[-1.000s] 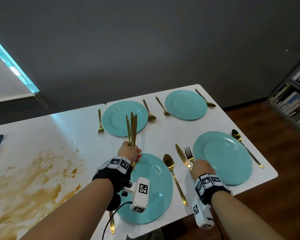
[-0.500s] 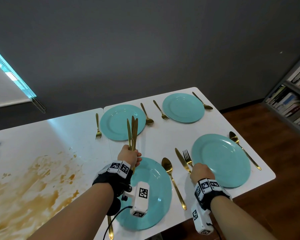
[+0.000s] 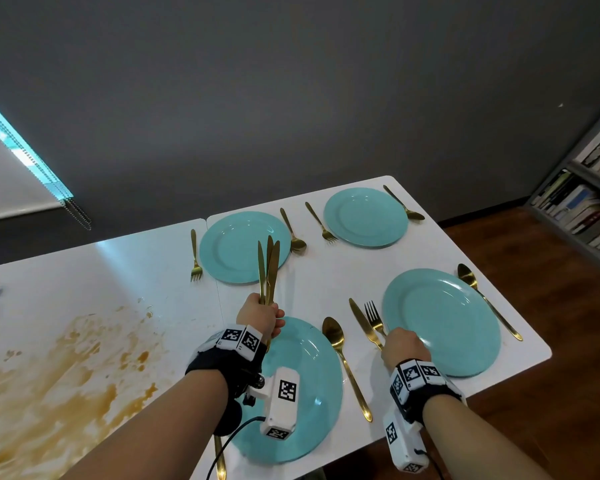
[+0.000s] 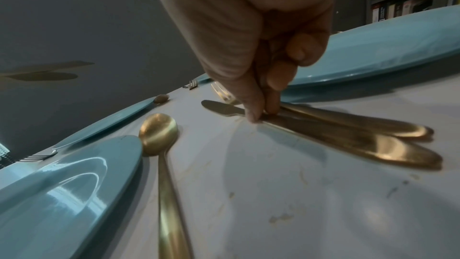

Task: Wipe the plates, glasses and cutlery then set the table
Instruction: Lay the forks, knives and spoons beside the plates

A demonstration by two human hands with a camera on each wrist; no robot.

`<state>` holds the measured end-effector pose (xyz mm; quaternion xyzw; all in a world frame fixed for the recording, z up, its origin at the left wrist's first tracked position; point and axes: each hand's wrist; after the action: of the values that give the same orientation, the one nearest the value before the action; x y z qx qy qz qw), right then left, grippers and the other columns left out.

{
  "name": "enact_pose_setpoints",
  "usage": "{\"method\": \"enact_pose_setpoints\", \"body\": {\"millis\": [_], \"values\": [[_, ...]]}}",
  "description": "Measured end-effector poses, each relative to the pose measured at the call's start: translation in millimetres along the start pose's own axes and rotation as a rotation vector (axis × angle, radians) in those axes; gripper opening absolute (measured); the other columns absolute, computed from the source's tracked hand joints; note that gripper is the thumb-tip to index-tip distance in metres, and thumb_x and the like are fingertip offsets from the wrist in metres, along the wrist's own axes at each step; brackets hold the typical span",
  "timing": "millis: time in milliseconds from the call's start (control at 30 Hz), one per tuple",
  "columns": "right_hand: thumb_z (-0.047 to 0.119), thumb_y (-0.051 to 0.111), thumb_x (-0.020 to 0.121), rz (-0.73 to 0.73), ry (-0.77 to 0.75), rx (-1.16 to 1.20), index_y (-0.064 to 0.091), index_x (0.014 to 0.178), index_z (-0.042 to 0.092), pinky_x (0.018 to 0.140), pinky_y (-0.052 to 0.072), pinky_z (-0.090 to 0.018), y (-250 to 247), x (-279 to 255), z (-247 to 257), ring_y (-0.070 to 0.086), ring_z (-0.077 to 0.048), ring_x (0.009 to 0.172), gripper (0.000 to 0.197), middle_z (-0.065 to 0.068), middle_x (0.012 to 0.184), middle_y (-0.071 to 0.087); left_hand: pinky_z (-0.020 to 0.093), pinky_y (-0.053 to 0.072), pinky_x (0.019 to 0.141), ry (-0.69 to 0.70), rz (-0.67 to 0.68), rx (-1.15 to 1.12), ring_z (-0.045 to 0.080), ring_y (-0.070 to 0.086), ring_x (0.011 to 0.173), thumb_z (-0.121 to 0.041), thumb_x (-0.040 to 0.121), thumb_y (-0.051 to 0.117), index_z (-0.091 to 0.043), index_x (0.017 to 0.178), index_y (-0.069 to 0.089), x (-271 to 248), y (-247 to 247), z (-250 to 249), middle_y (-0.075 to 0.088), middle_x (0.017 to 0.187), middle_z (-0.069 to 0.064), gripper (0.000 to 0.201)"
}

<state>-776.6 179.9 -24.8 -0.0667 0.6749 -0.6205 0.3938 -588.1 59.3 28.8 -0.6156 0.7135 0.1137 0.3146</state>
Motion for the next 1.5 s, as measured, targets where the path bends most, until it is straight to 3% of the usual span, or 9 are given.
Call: {"method": "enact_pose_setpoints", "body": {"millis": [267, 533, 633, 800, 933, 1033, 1200, 1367, 1500], "values": [[0.015, 0.05, 0.092, -0.021, -0.106, 0.051, 0.066, 0.1, 0.009, 0.071, 0.048, -0.025, -22, -2, 17, 0.064, -0.02, 0.093, 0.019, -0.007, 0.103, 0.068, 0.022, 0.036, 0.048, 0.025, 0.033, -0.002, 0.014, 0.047, 0.054, -0.002, 0.097, 0.038, -0.005, 0.101, 0.043, -5, 4, -3, 0.055, 0.071, 0.006, 0.008], [0.017, 0.056, 0.087, -0.04, -0.313, 0.119, 0.068, 0.11, 0.021, 0.085, 0.049, -0.027, -48, -12, 45, 0.061, -0.022, 0.105, 0.026, -0.003, 0.114, 0.066, 0.023, 0.037, 0.047, 0.045, 0.086, 0.02, 0.013, 0.048, 0.054, -0.006, 0.097, 0.044, -0.011, 0.087, 0.044, -8, 5, -9, 0.059, 0.073, 0.006, 0.011], [0.016, 0.054, 0.087, -0.054, -0.367, 0.136, 0.066, 0.113, 0.023, 0.086, 0.048, -0.026, -55, -19, 59, 0.06, -0.022, 0.108, 0.03, -0.002, 0.117, 0.065, 0.021, 0.035, 0.046, 0.056, 0.133, 0.049, 0.013, 0.046, 0.052, -0.006, 0.096, 0.045, -0.008, 0.091, 0.047, -7, 0, -15, 0.059, 0.069, 0.005, 0.006], [0.019, 0.051, 0.091, -0.108, -0.554, 0.126, 0.061, 0.122, 0.027, 0.095, 0.043, -0.027, -65, -43, 98, 0.056, -0.019, 0.115, 0.034, 0.003, 0.127, 0.06, 0.013, 0.03, 0.035, 0.093, 0.239, 0.154, 0.005, 0.043, 0.037, -0.008, 0.097, 0.044, -0.01, 0.092, 0.047, -6, -23, -24, 0.061, 0.071, 0.003, 0.006], [0.019, 0.049, 0.092, -0.21, -0.703, 0.09, 0.062, 0.123, 0.028, 0.095, 0.04, -0.025, -70, -65, 132, 0.053, -0.017, 0.117, 0.034, 0.006, 0.129, 0.058, 0.02, 0.031, 0.052, 0.068, 0.333, 0.209, 0.013, 0.043, 0.05, -0.008, 0.095, 0.047, -0.01, 0.084, 0.051, 4, -50, -25, 0.066, 0.075, 0.005, 0.012], [0.015, 0.053, 0.09, -0.261, -0.851, 0.096, 0.066, 0.117, 0.027, 0.093, 0.04, -0.022, -67, -76, 153, 0.055, -0.014, 0.115, 0.032, 0.008, 0.125, 0.06, 0.02, 0.033, 0.047, 0.093, 0.428, 0.233, 0.011, 0.044, 0.048, -0.002, 0.095, 0.046, -0.011, 0.084, 0.051, 8, -73, -26, 0.065, 0.072, 0.006, 0.015], [0.018, 0.059, 0.085, -0.228, -0.987, 0.009, 0.074, 0.097, 0.023, 0.076, 0.048, -0.028, -54, -85, 173, 0.062, -0.02, 0.095, 0.019, 0.003, 0.101, 0.069, 0.022, 0.033, 0.048, 0.071, 0.606, 0.23, 0.012, 0.043, 0.053, -0.004, 0.094, 0.05, -0.008, 0.084, 0.062, 10, -100, -21, 0.068, 0.072, 0.004, 0.016], [0.028, 0.063, 0.065, -0.327, -1.09, 0.018, 0.072, 0.066, 0.029, 0.041, 0.038, -0.014, -54, -79, 177, 0.06, -0.009, 0.052, 0.009, 0.012, 0.061, 0.065, 0.015, 0.032, 0.041, 0.068, 0.647, 0.096, 0.007, 0.043, 0.047, -0.007, 0.096, 0.05, -0.009, 0.081, 0.062, 12, -111, -27, 0.067, 0.07, 0.004, 0.019], [0.032, 0.052, 0.075, -0.402, -1.207, 0.051, 0.071, 0.068, 0.024, 0.04, 0.042, -0.015, -55, -54, 185, 0.061, -0.01, 0.052, 0.022, 0.01, 0.065, 0.067, 0.014, 0.033, 0.038, 0.059, 0.636, 0.032, 0.005, 0.043, 0.042, -0.01, 0.097, 0.05, -0.006, 0.083, 0.059, 25, -111, -40, 0.066, 0.067, 0.004, 0.017]]}}
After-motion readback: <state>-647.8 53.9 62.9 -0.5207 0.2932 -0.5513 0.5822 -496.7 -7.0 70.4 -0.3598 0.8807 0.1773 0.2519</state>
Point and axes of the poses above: each hand's wrist, its own x-axis towards the middle knuckle, its own y-axis out of the palm, z = x × y
